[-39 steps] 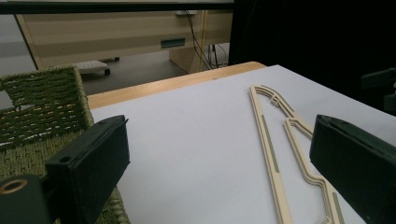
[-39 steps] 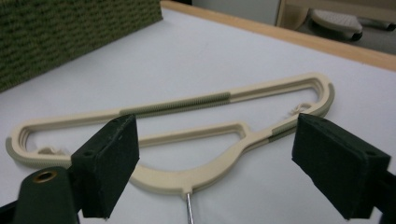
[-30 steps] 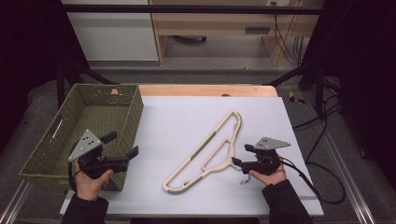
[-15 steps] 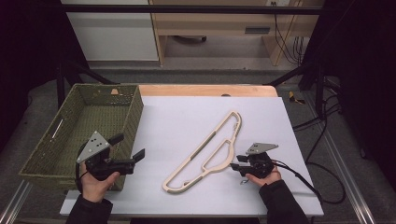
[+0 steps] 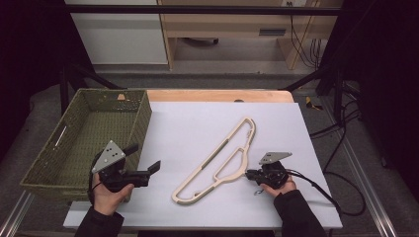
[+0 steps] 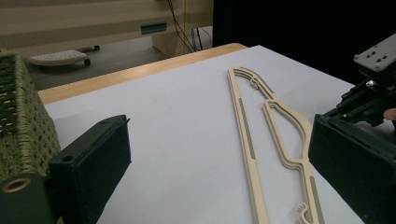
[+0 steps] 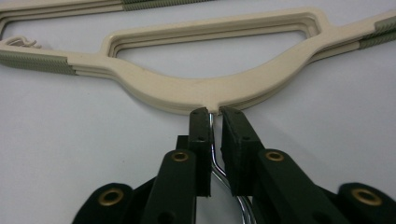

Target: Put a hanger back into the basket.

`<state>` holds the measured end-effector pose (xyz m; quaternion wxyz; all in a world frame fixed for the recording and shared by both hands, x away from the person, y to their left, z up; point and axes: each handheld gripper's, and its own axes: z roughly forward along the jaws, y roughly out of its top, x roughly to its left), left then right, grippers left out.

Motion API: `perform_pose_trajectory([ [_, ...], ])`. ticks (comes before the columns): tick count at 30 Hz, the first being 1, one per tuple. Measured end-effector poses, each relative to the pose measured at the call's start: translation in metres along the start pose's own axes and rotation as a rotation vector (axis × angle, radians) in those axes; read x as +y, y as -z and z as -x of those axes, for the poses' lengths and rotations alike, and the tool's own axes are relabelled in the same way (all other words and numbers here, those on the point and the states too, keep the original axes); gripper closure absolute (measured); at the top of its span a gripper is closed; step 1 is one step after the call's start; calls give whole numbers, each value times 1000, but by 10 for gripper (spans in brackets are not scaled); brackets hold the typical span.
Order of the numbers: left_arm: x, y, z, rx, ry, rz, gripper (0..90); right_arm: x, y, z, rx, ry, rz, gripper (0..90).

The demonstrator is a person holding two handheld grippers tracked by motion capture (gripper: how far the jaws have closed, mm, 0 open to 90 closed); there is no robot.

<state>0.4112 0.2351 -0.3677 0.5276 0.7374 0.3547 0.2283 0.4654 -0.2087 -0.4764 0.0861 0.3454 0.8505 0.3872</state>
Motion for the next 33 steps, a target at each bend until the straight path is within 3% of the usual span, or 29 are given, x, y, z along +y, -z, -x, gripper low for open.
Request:
perform_pose_trajectory([
  [20,-12,-31,28,-67,-47,-92,60,3,4,1,21,-17,7,888],
  [33,-16,-39,34,-87,-53,-119,60,2,3,1,20,-22,4,887],
])
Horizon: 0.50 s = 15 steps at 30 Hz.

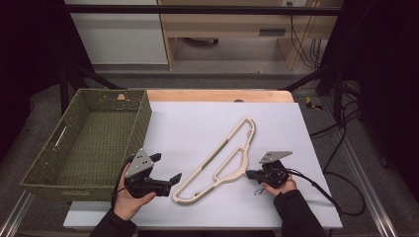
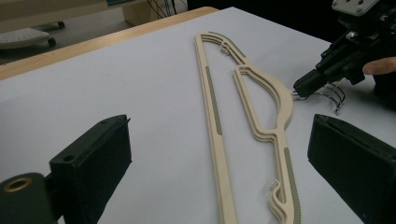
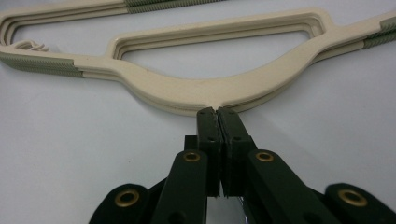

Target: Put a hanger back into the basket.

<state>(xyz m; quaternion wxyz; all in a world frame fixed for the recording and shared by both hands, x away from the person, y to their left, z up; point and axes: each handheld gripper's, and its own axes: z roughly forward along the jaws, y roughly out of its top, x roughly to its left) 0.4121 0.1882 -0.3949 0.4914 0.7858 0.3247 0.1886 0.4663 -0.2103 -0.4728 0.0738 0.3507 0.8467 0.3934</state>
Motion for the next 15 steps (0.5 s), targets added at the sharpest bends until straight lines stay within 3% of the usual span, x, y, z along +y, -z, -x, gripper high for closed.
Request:
perform_pose_trajectory([
  [8,-2,-4,3,-7,-6,-14,61,0,1,0,0,2,-3,890],
  [15,0,-14,12,-26,-29,-35,63,6,9,0,18,2,32,891],
])
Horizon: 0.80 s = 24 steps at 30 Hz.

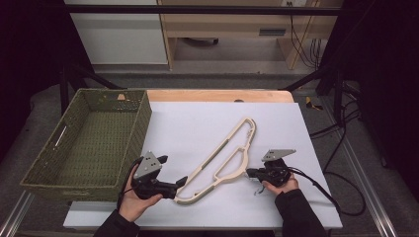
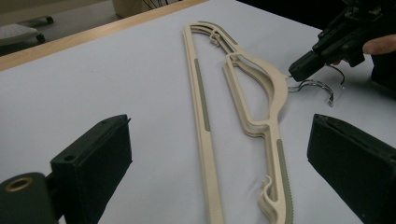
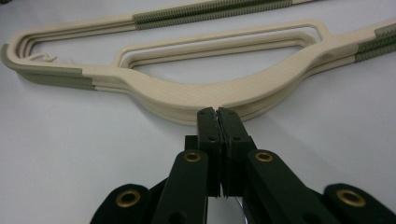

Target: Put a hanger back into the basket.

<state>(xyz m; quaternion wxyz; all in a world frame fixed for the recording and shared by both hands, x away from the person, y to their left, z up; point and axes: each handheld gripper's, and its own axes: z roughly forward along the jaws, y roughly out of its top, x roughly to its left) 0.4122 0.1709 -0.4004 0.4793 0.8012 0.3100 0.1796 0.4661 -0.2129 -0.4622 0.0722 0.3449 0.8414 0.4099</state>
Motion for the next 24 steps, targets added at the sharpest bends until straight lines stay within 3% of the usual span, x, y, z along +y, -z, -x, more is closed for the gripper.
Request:
perform_pose_trajectory([
  [5,7,-15,13,-23,-28,-28,68,5,2,-3,-8,17,-8,891],
  [8,15,-32,25,-44,-54,-74,74,9,7,-5,-16,18,-12,891],
  [17,31,-68,43,-82,-92,-154,104,16,12,-9,-29,33,-20,891],
  [24,40,-99,59,-105,-122,-204,183,21,20,-10,-35,33,-9,892],
])
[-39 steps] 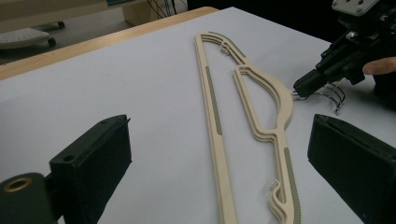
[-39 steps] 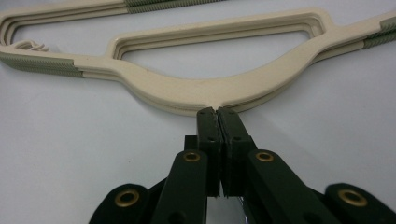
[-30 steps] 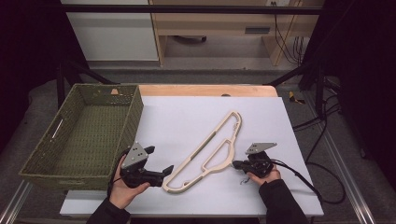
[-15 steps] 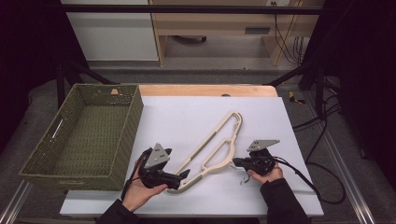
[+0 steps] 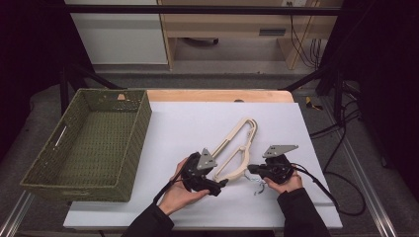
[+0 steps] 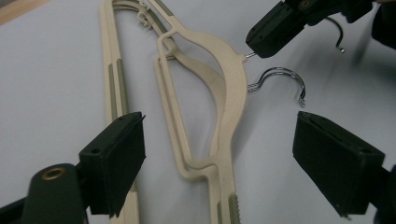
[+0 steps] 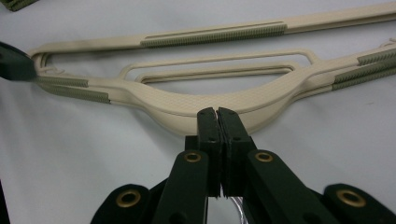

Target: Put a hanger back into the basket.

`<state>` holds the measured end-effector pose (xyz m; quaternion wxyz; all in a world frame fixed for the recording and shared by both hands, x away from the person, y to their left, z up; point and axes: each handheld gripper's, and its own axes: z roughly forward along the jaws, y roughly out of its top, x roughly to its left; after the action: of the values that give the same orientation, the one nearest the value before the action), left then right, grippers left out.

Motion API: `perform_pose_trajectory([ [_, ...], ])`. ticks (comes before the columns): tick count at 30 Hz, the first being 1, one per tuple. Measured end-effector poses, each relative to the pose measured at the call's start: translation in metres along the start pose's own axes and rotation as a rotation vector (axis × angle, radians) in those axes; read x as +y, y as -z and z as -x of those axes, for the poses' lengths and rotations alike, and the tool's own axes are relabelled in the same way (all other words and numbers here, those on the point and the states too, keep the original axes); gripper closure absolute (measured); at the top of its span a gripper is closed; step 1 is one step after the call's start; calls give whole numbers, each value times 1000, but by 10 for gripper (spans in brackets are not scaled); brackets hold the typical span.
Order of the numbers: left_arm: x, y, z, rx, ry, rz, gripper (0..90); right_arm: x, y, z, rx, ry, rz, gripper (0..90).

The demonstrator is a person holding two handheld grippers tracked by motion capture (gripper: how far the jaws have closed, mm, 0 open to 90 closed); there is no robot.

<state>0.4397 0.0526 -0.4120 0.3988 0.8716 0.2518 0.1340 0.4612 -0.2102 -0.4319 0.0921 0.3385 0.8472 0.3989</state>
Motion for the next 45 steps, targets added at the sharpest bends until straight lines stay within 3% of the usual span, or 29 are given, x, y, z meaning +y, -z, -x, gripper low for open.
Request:
perform_pose_trajectory([
  [2,6,-15,7,4,-33,-28,217,1,1,0,4,3,3,892],
  [8,13,-42,16,-2,-58,-67,353,3,1,-2,-3,6,-2,892],
  [10,15,-51,19,16,-80,-85,374,4,2,-3,-3,3,-2,892],
  [12,17,-61,21,13,-79,-98,453,5,3,-3,-9,7,-2,892],
  [19,19,-71,24,31,-95,-137,597,6,3,-5,-4,11,4,892],
  [24,18,-75,23,41,-79,-158,718,6,3,-7,-4,11,-9,890],
  [29,18,-73,25,44,-93,-151,727,6,3,-7,6,42,-7,881],
  [31,19,-72,26,42,-103,-157,730,7,6,-8,10,41,-1,832],
  [35,19,-68,28,49,-119,-149,738,10,18,-7,2,45,60,768],
  [36,20,-66,28,46,-121,-145,742,11,31,-5,-9,24,133,712],
  [37,20,-64,27,51,-124,-145,742,11,31,-5,-9,24,133,712],
  [38,21,-61,27,60,-129,-141,747,11,45,-2,-44,6,207,652],
  [40,21,-56,25,64,-127,-133,748,11,50,-1,-61,3,235,619],
  [41,22,-53,24,66,-124,-133,753,9,61,3,-106,-8,299,566],
  [45,23,-39,18,95,-117,-115,767,3,73,11,-159,-60,352,462],
])
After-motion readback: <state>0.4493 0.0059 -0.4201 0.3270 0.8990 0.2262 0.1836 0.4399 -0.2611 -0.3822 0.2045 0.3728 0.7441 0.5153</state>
